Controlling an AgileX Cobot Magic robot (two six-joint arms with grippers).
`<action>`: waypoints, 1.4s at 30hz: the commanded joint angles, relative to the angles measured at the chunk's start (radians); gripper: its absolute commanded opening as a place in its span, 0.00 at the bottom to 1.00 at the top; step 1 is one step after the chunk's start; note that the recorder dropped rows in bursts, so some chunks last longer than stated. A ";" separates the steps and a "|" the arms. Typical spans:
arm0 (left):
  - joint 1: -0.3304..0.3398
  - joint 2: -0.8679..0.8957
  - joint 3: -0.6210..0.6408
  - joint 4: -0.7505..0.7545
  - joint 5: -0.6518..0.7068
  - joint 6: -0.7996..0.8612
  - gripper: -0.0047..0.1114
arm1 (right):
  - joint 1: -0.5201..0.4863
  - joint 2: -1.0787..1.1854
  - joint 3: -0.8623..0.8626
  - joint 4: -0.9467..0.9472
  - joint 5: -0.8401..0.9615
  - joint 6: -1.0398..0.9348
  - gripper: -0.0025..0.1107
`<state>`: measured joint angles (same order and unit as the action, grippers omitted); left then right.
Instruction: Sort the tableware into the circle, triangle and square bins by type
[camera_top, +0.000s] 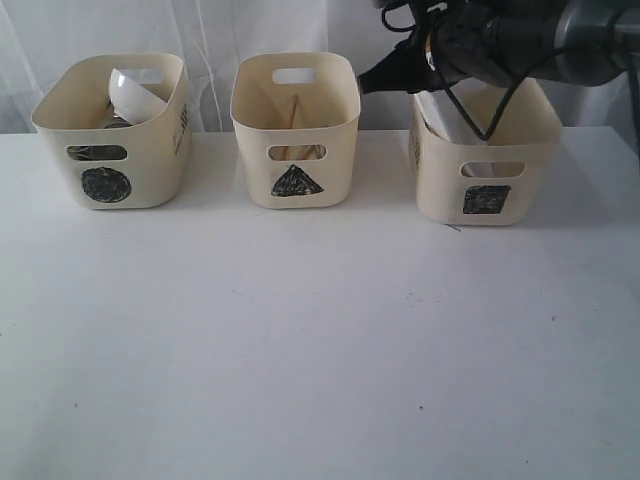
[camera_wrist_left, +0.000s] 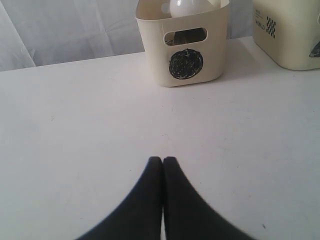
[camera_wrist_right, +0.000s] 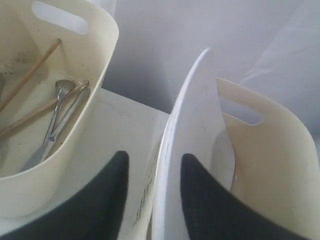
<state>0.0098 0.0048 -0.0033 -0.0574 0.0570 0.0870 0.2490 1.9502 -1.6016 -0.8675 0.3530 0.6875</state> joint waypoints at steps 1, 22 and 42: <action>-0.001 -0.005 0.003 -0.002 -0.003 -0.001 0.04 | -0.011 -0.053 0.005 -0.015 0.038 0.008 0.42; -0.001 -0.005 0.003 -0.002 -0.003 -0.001 0.04 | -0.011 -0.985 0.976 -0.092 -0.225 0.189 0.02; -0.001 -0.005 0.003 -0.002 -0.003 -0.001 0.04 | -0.011 -1.605 1.374 -0.090 -0.220 0.028 0.02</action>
<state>0.0098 0.0048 -0.0033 -0.0574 0.0570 0.0870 0.2426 0.3791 -0.2868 -0.9478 0.1854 0.8038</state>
